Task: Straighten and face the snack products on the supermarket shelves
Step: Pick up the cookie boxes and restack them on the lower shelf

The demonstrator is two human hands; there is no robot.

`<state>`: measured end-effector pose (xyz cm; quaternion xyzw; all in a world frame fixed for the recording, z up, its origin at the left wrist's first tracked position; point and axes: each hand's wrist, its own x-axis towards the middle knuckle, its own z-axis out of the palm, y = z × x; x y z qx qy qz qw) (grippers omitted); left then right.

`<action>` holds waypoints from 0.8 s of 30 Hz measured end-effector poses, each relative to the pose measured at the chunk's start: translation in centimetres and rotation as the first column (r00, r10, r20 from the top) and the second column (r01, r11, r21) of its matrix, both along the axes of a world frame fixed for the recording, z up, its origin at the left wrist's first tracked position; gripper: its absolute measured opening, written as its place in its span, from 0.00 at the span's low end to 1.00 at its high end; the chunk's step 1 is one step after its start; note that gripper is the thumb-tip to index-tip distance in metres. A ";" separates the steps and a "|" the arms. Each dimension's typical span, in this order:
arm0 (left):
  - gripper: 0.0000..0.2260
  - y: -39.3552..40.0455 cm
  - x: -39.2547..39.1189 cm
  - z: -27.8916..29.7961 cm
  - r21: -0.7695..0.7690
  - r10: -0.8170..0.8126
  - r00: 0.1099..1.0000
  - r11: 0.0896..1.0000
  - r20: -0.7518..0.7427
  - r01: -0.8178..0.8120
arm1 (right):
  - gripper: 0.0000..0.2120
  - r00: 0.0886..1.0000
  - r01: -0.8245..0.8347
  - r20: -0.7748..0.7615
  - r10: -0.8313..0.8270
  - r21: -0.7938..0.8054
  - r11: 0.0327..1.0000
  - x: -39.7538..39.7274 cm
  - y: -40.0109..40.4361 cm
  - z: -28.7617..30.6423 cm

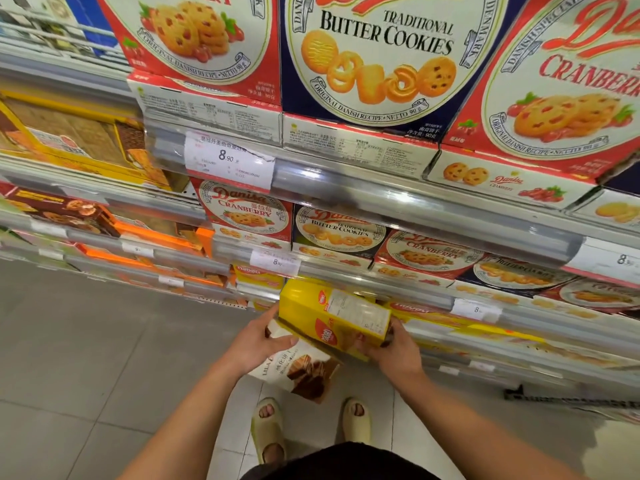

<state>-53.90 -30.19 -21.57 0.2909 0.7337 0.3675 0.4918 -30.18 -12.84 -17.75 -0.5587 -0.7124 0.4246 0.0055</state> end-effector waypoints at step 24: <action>0.38 3.9 -0.4 0.3 -0.007 0.127 0.991 0.992 0.030 -0.127 | 0.22 0.993 0.112 -0.031 -0.111 0.021 0.993 -3.7 2.6 -0.5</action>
